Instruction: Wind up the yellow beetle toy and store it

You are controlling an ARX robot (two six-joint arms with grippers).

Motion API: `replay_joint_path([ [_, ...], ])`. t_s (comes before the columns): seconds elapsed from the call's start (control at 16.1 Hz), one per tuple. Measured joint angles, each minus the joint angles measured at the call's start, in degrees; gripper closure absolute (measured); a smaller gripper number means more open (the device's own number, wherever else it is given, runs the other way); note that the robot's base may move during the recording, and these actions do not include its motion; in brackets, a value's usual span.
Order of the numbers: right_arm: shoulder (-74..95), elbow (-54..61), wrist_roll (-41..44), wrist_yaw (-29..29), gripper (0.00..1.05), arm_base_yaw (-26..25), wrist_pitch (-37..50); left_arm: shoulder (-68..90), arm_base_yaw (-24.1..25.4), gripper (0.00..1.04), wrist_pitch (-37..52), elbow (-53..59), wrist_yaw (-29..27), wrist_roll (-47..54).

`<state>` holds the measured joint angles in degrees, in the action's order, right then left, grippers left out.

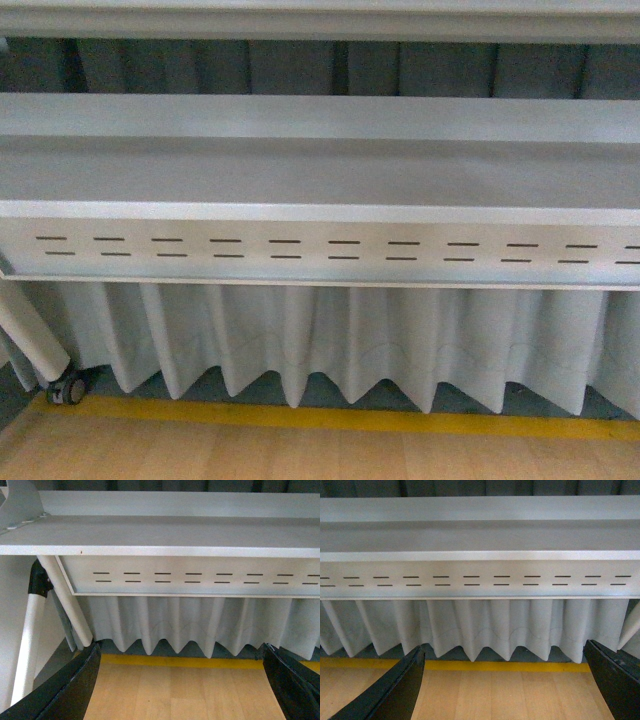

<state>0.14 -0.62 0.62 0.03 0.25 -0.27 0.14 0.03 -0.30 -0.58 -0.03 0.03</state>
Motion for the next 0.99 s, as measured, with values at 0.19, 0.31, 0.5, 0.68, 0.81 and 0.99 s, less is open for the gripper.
replay_joint_path([
  [0.19, 0.0, 0.0, 0.0, 0.0, 0.07, 0.0, 0.0, 0.0, 0.0, 0.07, 0.0, 0.0, 0.0, 0.0],
  [0.31, 0.0, 0.0, 0.0, 0.0, 0.07, 0.0, 0.0, 0.0, 0.0, 0.07, 0.0, 0.0, 0.0, 0.0],
  [0.5, 0.0, 0.0, 0.0, 0.0, 0.07, 0.0, 0.0, 0.0, 0.0, 0.07, 0.0, 0.0, 0.0, 0.0],
  [0.68, 0.0, 0.0, 0.0, 0.0, 0.07, 0.0, 0.0, 0.0, 0.0, 0.07, 0.0, 0.0, 0.0, 0.0],
  [0.81, 0.0, 0.0, 0.0, 0.0, 0.07, 0.0, 0.0, 0.0, 0.0, 0.07, 0.0, 0.0, 0.0, 0.0],
  [0.99, 0.0, 0.0, 0.0, 0.0, 0.07, 0.0, 0.0, 0.0, 0.0, 0.07, 0.0, 0.0, 0.0, 0.0],
])
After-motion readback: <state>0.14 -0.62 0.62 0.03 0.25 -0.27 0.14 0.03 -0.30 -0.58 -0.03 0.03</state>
